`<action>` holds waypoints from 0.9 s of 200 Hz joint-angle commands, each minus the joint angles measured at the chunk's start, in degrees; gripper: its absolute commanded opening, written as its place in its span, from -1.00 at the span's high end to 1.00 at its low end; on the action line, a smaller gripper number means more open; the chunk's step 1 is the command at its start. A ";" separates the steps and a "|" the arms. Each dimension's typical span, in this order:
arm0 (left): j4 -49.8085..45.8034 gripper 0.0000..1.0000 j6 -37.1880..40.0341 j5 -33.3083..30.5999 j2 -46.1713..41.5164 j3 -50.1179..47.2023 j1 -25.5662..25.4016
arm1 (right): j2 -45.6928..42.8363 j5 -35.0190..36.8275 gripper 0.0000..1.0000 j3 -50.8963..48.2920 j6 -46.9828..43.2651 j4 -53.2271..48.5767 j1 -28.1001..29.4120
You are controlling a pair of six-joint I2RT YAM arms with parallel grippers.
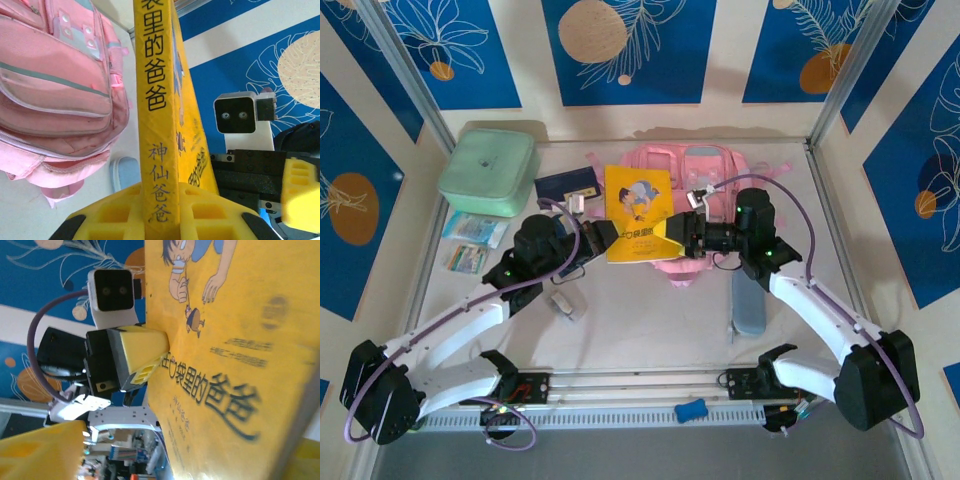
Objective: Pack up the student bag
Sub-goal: Pick up the book from the bottom-center of the table.
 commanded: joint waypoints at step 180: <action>-26.72 -0.21 40.94 -11.49 9.17 14.69 -0.80 | -6.47 13.27 1.00 7.00 -21.56 -39.07 -10.07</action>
